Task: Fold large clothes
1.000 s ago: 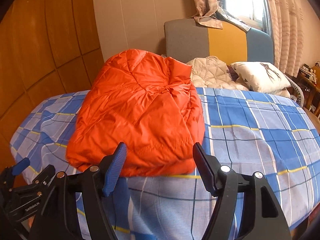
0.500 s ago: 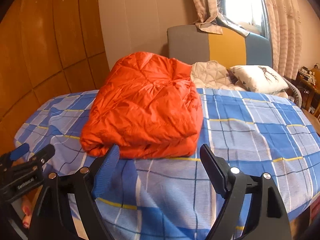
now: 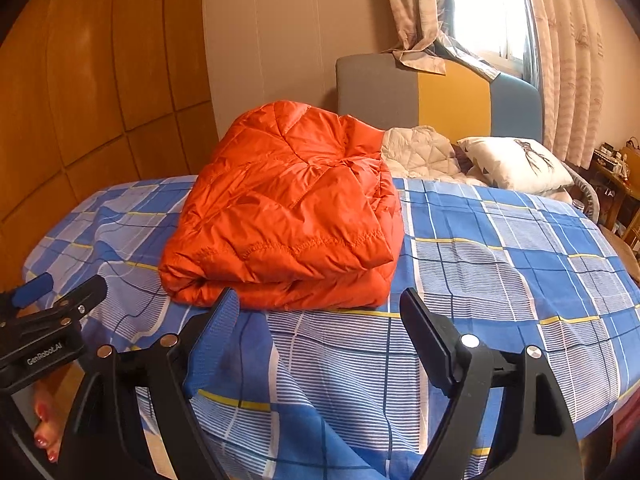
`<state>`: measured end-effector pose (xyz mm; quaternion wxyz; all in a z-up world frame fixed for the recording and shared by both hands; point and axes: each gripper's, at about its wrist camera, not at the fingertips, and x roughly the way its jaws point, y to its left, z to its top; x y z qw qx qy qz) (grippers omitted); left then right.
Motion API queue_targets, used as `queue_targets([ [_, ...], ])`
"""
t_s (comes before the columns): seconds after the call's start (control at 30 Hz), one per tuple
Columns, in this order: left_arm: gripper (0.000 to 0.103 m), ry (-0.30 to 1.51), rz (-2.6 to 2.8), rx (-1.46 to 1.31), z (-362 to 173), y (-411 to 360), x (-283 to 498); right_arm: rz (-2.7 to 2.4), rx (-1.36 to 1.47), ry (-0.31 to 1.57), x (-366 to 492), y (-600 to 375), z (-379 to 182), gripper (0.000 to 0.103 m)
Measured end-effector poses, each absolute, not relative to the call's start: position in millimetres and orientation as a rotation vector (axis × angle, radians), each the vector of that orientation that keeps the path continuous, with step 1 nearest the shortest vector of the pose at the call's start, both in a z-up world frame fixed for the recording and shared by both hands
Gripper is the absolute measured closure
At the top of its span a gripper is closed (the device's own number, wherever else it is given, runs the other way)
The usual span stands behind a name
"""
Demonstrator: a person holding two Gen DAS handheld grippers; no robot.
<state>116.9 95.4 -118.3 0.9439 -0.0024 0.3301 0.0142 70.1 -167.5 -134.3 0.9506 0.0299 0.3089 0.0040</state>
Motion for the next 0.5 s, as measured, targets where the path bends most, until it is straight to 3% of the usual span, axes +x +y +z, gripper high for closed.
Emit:
queue_targets([
  [0.5, 0.002, 0.676, 0.024, 0.009, -119.4, 90.8, 113.3, 0.009, 0.058, 0.629, 69.6, -165.9, -134.2, 0.021],
])
